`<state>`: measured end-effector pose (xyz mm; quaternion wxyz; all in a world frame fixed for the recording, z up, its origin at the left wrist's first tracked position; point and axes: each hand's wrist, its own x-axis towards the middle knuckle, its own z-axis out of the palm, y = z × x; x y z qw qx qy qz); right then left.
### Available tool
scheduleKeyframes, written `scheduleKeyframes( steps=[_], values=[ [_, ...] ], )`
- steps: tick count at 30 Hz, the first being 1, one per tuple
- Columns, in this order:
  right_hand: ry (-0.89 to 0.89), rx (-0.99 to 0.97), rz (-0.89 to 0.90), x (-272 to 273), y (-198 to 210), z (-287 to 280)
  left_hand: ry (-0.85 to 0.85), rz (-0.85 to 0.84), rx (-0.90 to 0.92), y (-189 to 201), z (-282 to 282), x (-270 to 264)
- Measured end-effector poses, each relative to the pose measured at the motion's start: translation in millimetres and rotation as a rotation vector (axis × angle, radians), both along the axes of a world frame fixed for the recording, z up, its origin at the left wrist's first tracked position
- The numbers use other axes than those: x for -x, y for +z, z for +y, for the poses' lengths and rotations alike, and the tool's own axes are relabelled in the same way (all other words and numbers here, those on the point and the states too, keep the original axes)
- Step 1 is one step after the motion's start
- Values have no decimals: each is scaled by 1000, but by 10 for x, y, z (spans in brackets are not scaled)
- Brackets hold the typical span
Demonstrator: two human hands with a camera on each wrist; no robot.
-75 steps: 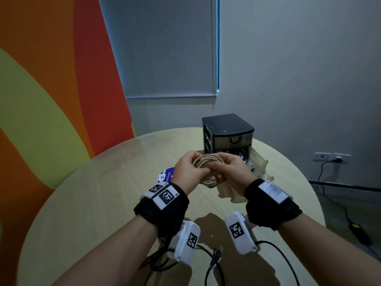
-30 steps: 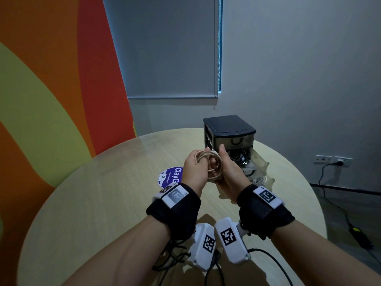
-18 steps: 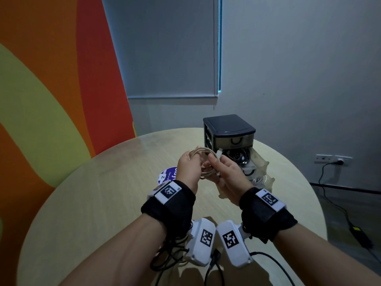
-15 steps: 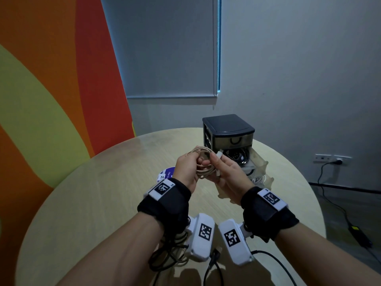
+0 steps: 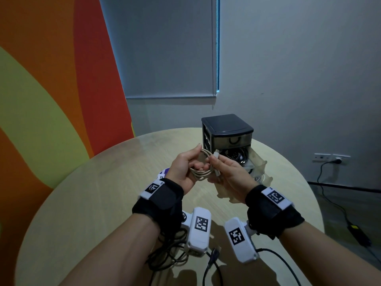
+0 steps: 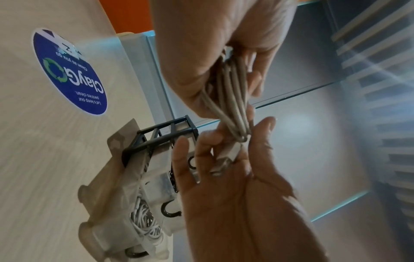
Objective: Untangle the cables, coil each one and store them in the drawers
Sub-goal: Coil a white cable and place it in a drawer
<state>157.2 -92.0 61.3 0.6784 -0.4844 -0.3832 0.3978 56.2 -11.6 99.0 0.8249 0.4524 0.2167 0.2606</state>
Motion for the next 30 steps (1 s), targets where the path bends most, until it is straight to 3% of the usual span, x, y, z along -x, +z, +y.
scheduleKeyframes(
  steps=[8,12,19,30],
  values=[
    [-398,-55,-184,60,-73,-18,139,190,-85,42,-84,-94],
    [-493,-87,-210,72,-51,-29,208,231,-155,55,-98,-110],
    [-493,-101,-186,8,29,-113,255,265,-172,-11,-54,-137],
    [-595,3,-257,-1,-28,-61,244,159,-149,-105,-86,-255]
  ],
)
